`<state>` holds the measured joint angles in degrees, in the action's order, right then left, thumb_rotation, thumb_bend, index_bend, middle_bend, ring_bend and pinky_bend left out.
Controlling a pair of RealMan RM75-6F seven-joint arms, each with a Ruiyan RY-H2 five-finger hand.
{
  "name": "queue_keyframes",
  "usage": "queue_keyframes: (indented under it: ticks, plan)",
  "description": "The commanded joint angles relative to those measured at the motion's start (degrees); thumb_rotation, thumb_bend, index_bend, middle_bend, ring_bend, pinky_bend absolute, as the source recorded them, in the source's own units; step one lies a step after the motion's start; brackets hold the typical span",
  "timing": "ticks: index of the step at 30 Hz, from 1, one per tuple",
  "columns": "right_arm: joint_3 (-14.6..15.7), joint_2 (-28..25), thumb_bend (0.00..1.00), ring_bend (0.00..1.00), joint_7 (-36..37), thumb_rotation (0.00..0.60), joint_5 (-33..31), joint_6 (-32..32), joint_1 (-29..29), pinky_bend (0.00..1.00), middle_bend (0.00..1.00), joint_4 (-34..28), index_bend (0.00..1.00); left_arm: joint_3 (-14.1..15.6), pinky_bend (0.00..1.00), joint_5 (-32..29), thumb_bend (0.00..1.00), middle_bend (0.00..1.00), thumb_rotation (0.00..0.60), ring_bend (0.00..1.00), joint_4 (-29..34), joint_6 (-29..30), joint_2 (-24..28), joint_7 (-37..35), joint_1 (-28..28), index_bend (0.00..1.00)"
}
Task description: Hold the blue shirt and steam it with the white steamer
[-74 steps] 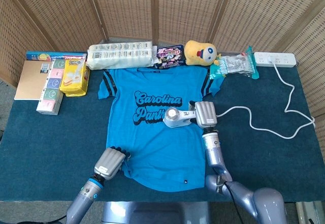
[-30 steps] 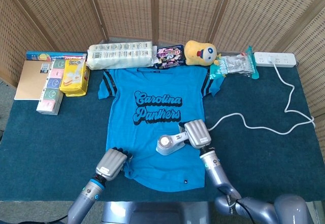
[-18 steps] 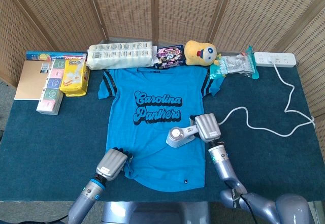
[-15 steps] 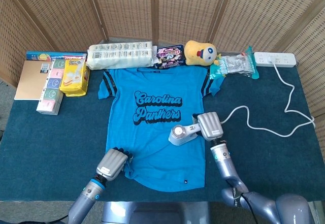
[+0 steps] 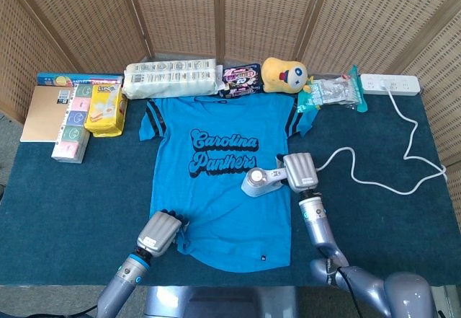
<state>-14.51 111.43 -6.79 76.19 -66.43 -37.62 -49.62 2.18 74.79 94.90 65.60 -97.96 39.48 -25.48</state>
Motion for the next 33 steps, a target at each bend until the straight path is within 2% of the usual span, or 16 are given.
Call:
queue_keyframes:
  ticks: [1, 21, 33]
  plan:
    - [0.1, 0.4, 0.37, 0.75, -0.3, 0.6, 0.1, 0.1, -0.3, 0.7, 0.71, -1.0, 0.74, 0.0, 0.49, 0.0, 0.66, 0.54, 0.6, 0.48, 0.0, 0.1, 0.1, -0.1, 0.0, 0.52]
    - [3.2, -0.7, 0.37, 0.75, -3.4, 0.6, 2.6, -1.5, 1.1, 0.69, 0.71, -14.1, 0.74, 0.1, 0.49, 0.2, 0.65, 0.54, 0.6, 0.48, -0.5, -0.2, -0.1, -0.8, 0.1, 0.52]
    - [4.2, -2.6, 0.37, 0.74, -3.0, 0.6, 2.8, -1.8, 2.6, 0.69, 0.71, -14.4, 0.74, 0.1, 0.49, 0.2, 0.66, 0.54, 0.6, 0.48, -0.7, -0.3, -0.4, -0.7, 0.0, 0.52]
